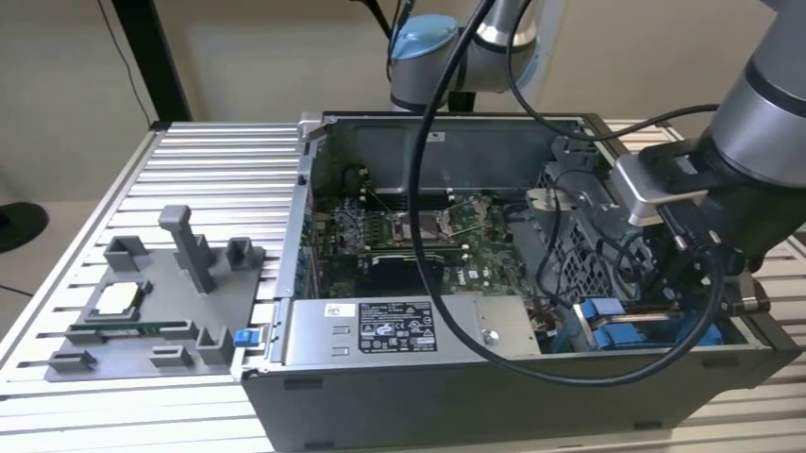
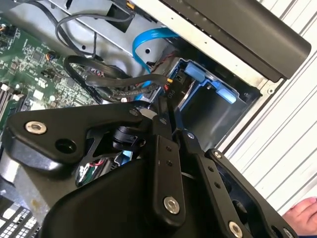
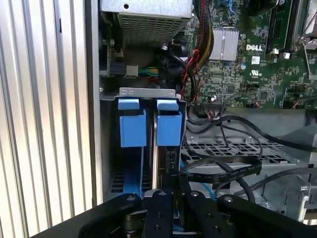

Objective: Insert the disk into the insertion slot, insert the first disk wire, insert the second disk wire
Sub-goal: 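Insert the second disk wire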

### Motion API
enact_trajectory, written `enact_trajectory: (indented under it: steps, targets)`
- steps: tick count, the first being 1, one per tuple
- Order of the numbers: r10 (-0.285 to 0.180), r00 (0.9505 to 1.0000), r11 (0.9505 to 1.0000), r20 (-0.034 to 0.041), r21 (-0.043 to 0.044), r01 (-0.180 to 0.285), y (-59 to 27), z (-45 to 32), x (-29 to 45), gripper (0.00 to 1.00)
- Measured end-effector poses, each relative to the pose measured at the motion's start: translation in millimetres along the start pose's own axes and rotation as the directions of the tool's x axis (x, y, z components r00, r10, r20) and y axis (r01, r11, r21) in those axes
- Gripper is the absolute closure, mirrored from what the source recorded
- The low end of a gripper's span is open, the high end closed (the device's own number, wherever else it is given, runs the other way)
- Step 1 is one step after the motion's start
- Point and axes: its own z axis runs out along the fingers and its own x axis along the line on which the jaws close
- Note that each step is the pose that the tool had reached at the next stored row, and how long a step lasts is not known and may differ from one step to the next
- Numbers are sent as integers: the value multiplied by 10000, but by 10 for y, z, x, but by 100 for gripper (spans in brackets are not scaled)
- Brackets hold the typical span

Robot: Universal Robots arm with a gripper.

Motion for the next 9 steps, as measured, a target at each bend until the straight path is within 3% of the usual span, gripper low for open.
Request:
enact_trajectory:
  steps: [9]
  targets:
    - [15, 10000, 10000, 5, 32, -15, 3, 26, -11, 100]
